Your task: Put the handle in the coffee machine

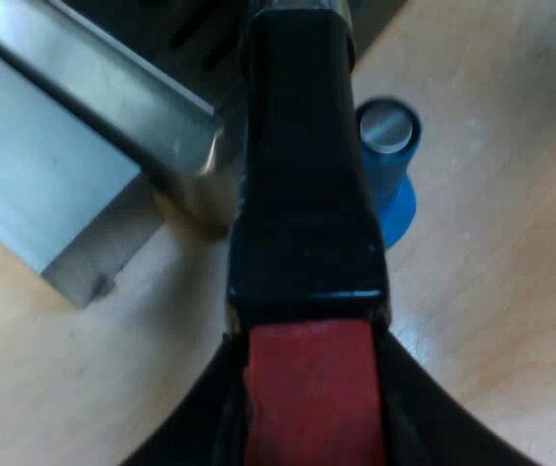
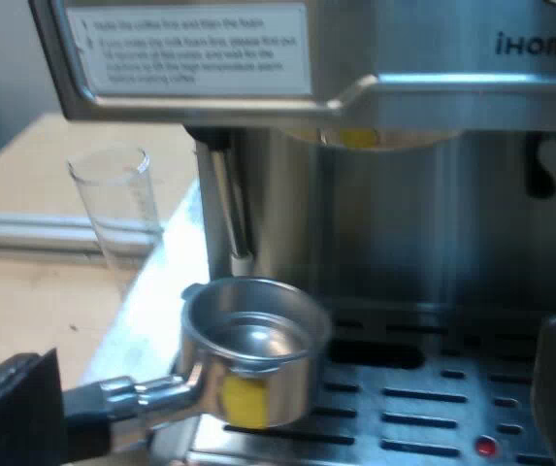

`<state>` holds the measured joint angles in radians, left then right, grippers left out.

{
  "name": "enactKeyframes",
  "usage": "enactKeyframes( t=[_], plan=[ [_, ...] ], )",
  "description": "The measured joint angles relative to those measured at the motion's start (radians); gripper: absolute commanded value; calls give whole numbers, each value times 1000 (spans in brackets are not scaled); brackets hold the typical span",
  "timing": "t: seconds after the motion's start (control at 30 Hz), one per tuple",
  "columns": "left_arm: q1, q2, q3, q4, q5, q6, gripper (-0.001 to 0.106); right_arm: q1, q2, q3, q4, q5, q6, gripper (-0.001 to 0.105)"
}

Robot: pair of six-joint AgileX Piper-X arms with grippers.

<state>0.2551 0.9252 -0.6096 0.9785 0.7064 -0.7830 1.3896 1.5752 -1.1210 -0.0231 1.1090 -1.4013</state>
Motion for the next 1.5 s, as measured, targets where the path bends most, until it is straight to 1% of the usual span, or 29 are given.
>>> enactKeyframes(
  t=[0.07, 0.23, 0.4, 0.6, 0.7, 0.93, 1.2, 1.33, 1.47, 1.5],
  plan=[
    [0, 6, 0, -11, 27, 0, 0, 0, 11, 0, -31, 3, -3, 105],
    [0, 20, 0, -61, 73, 3, 0, 0, 49, 0, -96, 4, -46, 105],
    [0, 59, 0, -112, 94, 5, 0, 0, 51, 0, -148, 4, -87, 105],
    [0, 116, 0, -181, 130, 5, 0, 0, 51, 0, -156, -1, -87, 105],
    [0, 138, 0, -201, 135, 5, 0, 0, 51, 0, -156, -4, -89, 105],
    [0, 172, 0, -225, 167, 5, 0, 0, 51, 0, -156, -6, -88, 105],
    [-2, 203, -8, -245, 184, 5, 0, 0, 51, 0, -156, -15, -88, 105],
    [-2, 231, -26, -245, 183, 5, 0, 0, 51, 0, -156, -17, -88, 105],
    [-2, 237, -40, -247, 183, 24, 0, 0, 51, 0, -156, -17, -88, 105],
    [-6, 237, -49, -246, 183, 40, 0, 0, 51, 0, -156, -19, -88, 105]
  ],
)
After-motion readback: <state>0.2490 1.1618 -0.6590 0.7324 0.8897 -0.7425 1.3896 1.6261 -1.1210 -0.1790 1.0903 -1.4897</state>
